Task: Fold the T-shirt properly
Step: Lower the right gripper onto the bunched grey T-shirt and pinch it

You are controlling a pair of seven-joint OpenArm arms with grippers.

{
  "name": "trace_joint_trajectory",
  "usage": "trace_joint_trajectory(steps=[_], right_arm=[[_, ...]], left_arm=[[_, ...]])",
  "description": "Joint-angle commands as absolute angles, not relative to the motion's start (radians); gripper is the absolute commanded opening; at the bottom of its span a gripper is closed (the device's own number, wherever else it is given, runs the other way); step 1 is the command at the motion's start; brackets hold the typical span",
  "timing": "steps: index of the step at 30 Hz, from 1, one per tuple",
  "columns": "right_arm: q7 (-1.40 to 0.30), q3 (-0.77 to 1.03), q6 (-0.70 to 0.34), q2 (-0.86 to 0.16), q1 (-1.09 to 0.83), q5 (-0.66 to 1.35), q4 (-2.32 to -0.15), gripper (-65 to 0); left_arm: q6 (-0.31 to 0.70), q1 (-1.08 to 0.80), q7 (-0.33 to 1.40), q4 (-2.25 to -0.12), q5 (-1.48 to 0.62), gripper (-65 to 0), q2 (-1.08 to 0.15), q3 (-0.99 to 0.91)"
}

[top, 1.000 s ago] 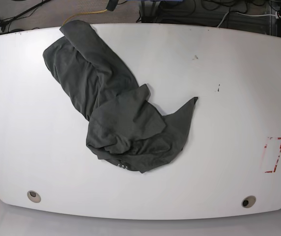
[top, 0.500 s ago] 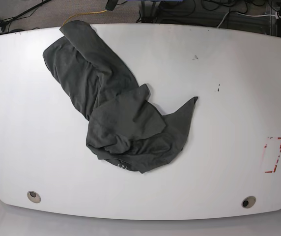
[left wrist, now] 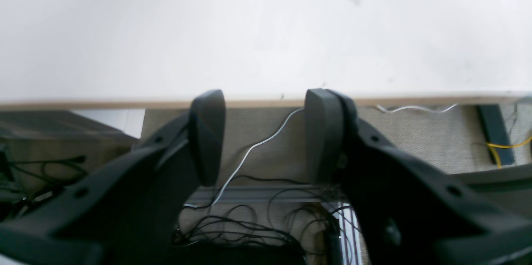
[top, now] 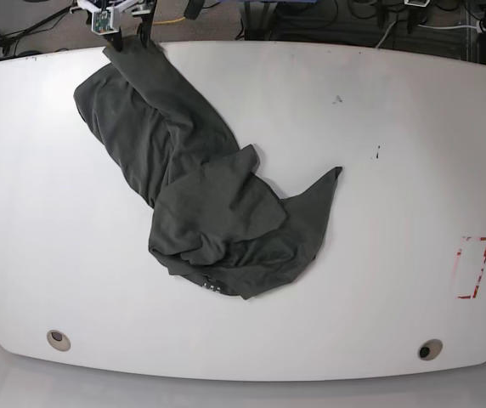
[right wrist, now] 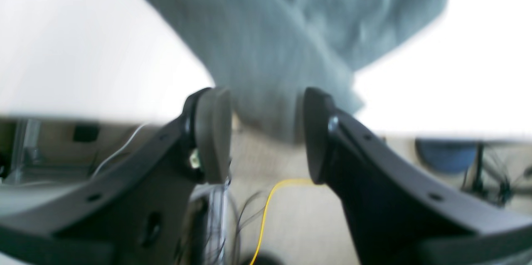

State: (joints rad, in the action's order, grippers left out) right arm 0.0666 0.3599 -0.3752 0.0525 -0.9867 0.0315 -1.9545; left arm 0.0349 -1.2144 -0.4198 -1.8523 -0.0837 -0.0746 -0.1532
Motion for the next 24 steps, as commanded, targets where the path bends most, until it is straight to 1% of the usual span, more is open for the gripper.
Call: trace_joint_trajectory(steps=[1,6,9,19,24], right_arm=[[0.067,0.363,-0.374,0.039,-0.946,0.041,-1.969,-38.8],[-0.035,0.364,-0.377,0.022,-0.802,0.038,-1.972,-38.5],[-0.119,0.364,-0.415,-0.008,-0.716,0.041,-1.969,-38.7],[-0.429,0.364,-0.521,-0.012,-0.397,0.039,-1.966,-38.2],[-0.565,0.341,-0.567,-0.012,-0.211,-0.019,-1.906,-38.0]], left_arm=[[0.035,-1.218,-0.447,-1.868,-0.088,-36.9,-0.068,-0.154],[0.035,-1.173,-0.447,-1.868,-0.088,-36.9,-0.067,-0.154],[0.035,-1.168,-0.447,-1.867,-0.084,-36.9,-0.067,-0.156],[0.033,-1.135,-0.447,-1.863,-0.081,-37.4,-0.065,-0.156],[0.031,-1.109,-0.447,-1.86,-0.077,-37.5,-0.065,-0.156]])
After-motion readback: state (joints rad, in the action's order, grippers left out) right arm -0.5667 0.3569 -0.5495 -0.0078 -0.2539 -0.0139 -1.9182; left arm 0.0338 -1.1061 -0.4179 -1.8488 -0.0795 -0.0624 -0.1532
